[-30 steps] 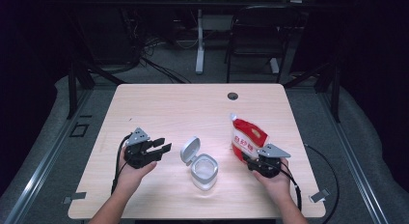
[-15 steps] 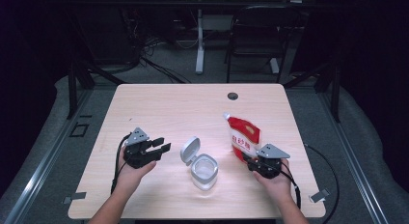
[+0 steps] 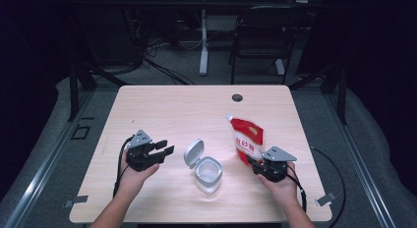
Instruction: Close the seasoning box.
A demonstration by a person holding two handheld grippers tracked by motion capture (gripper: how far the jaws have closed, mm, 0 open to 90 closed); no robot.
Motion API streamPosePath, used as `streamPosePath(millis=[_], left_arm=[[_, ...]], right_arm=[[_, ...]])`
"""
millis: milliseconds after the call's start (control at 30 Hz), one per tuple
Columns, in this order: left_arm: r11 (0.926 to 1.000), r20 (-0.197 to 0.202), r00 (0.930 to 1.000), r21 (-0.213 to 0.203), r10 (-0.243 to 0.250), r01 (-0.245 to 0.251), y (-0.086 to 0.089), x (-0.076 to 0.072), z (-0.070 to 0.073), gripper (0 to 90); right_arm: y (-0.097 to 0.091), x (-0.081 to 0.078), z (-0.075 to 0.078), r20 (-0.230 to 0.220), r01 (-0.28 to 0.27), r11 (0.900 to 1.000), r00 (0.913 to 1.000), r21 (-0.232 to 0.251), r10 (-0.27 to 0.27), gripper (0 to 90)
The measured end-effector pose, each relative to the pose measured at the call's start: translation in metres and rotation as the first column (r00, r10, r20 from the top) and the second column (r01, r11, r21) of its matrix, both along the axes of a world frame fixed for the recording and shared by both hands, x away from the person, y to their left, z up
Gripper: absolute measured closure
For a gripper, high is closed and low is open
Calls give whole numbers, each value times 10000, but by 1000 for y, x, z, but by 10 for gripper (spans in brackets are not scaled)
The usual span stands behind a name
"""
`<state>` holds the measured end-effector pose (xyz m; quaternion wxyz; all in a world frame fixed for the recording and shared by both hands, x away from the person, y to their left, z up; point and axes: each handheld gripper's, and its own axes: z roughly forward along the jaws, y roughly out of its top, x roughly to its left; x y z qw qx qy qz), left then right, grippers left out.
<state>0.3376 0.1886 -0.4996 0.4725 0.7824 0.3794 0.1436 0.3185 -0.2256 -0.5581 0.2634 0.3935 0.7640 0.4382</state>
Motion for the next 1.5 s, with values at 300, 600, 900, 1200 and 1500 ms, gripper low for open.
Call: streamPosePath(millis=[300,600,900,1200,1500], left_arm=[[10000,61,10000,-49,18,-17,1,0,0,608],[10000,38,10000,-28,7,-7,1,0,0,608],[10000,27,10000,-13,-4,4,0,0,0,608],[10000,5,10000,-21,11,-11,0,1,0,608],[10000,-29,10000,-3,41,-41,0,1,-2,607]], right_arm=[[-3,0,-2,-25,-417,9990,9991,-163,417,585],[-11,0,-9,-308,-632,9978,9975,193,638,582],[-13,4,-13,-337,-618,9942,9973,878,650,541],[-14,10,-18,-206,-616,9871,9977,1475,653,469],[-11,17,-24,-151,-467,9847,9986,1678,499,447]])
